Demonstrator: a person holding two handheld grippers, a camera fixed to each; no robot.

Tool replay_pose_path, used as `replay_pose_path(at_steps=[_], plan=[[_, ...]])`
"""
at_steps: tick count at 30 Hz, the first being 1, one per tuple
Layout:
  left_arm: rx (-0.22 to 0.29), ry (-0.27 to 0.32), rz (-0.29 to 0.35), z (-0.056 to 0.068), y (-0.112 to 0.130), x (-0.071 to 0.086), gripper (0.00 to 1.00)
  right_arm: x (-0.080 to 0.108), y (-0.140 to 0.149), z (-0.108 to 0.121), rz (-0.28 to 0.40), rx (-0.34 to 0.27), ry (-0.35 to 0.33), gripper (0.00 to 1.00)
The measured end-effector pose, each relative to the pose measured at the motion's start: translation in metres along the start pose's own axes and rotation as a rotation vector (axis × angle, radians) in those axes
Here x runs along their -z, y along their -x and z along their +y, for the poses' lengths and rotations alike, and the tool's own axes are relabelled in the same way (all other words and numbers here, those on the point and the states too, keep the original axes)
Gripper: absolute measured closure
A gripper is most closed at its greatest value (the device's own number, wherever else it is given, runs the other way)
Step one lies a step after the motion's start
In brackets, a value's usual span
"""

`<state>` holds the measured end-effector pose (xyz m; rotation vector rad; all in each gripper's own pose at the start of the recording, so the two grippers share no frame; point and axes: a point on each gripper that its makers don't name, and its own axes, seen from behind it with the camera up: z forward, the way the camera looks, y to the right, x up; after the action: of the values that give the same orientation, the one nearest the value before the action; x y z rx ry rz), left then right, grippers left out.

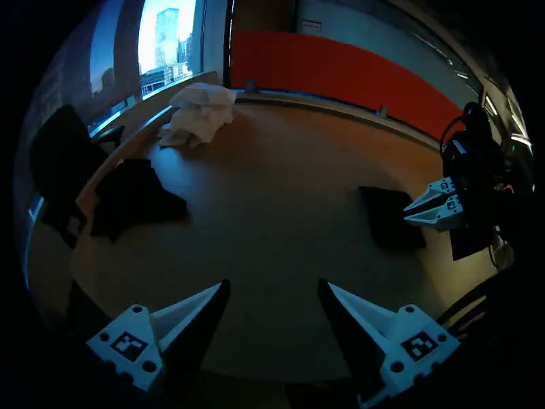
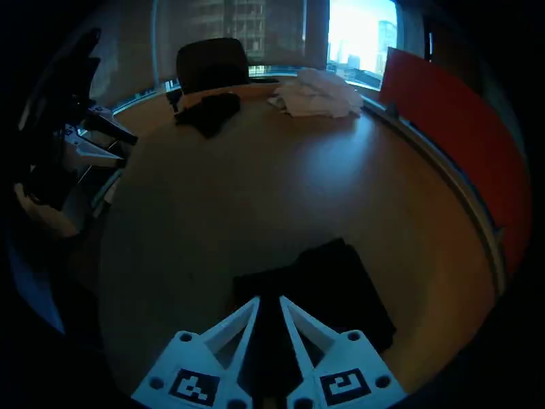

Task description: Fold towel

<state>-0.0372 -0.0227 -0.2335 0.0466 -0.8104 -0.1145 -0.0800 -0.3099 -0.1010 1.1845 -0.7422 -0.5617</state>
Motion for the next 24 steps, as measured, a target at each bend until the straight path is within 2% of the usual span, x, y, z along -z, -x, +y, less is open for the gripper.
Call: replay_pose_path(at_steps=[4,6,7,10,11,12,24], plan=[[-0.001,0.001,-0.001,-0.001,0.001,0.000,0.05,0.001,-0.001,0.001,0.002,-0.008,0.006,0.87],[-0.003,0.000,-0.001,-0.002,0.001,0.001,0.05,0.001,-0.001,0.002,0.005,-0.012,0.009,0.78],[-0.004,-0.001,-0.001,-0.002,0.001,0.001,0.05,0.002,-0.001,0.003,0.006,-0.015,0.012,0.71],[-0.006,-0.002,-0.001,-0.002,0.001,0.002,0.05,0.002,-0.001,0.004,0.008,-0.021,0.022,0.41],[-0.005,-0.002,0.000,-0.003,0.001,0.002,0.05,0.003,-0.001,0.005,0.009,-0.023,0.026,0.33],[-0.005,-0.003,0.000,-0.003,0.001,0.002,0.05,0.003,-0.001,0.005,0.009,-0.024,0.028,0.30],[-0.004,-0.005,0.008,-0.004,-0.001,0.004,0.05,0.008,0.013,0.002,0.001,-0.048,0.050,0.30]])
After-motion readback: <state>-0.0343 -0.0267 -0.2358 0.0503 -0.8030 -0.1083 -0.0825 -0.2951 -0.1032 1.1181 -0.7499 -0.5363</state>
